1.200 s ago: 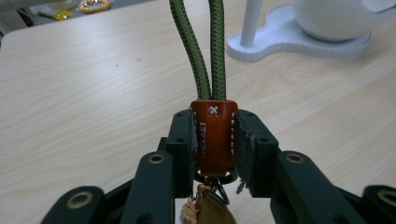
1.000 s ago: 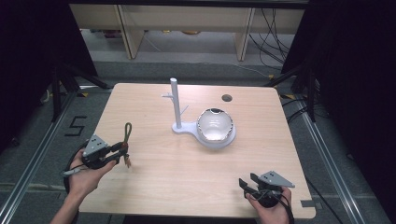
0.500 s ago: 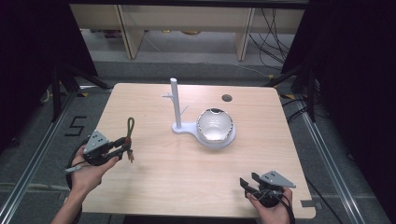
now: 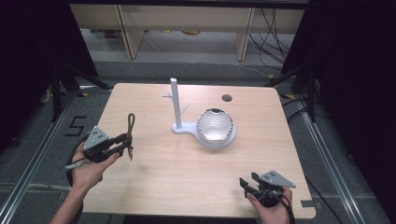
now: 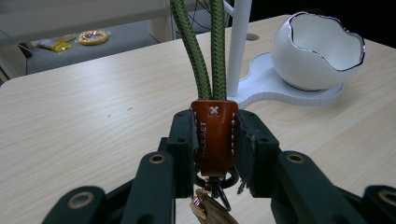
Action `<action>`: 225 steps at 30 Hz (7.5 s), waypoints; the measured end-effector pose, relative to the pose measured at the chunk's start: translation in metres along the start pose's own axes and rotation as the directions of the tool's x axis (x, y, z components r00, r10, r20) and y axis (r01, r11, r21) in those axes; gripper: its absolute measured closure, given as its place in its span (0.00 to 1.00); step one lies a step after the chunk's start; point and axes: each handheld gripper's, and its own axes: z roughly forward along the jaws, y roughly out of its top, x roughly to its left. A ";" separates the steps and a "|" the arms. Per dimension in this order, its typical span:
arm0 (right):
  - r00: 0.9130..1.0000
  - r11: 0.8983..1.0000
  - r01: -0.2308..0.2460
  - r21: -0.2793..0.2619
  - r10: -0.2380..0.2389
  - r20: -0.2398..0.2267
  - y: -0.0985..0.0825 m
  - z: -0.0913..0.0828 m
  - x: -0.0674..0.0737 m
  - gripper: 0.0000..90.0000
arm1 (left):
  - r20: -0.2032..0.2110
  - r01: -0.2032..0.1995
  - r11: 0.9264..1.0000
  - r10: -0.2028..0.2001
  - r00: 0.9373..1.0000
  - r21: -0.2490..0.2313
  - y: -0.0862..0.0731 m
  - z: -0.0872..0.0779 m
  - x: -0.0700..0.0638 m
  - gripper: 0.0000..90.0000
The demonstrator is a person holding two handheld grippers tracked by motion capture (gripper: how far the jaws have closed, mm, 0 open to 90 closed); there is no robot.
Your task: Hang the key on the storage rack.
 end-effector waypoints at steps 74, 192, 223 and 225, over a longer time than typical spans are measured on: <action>1.000 1.000 0.024 -0.003 -0.024 0.004 0.000 -0.001 -0.005 0.51 | 0.049 -0.030 0.999 0.032 0.998 -0.034 0.043 0.028 -0.017 0.76; 0.999 0.999 0.033 -0.001 -0.033 0.012 -0.001 -0.001 -0.008 0.51 | 0.082 -0.017 1.000 0.015 0.997 0.013 0.070 0.083 -0.025 0.76; 1.000 1.000 0.020 -0.014 -0.020 -0.002 -0.001 0.000 -0.008 0.51 | 0.086 -0.005 0.999 0.003 0.996 0.034 0.070 0.101 -0.032 0.76; 1.000 1.000 0.021 -0.006 -0.021 0.004 -0.001 -0.001 -0.008 0.51 | 0.084 0.001 0.999 -0.004 0.996 0.036 0.070 0.102 -0.032 0.76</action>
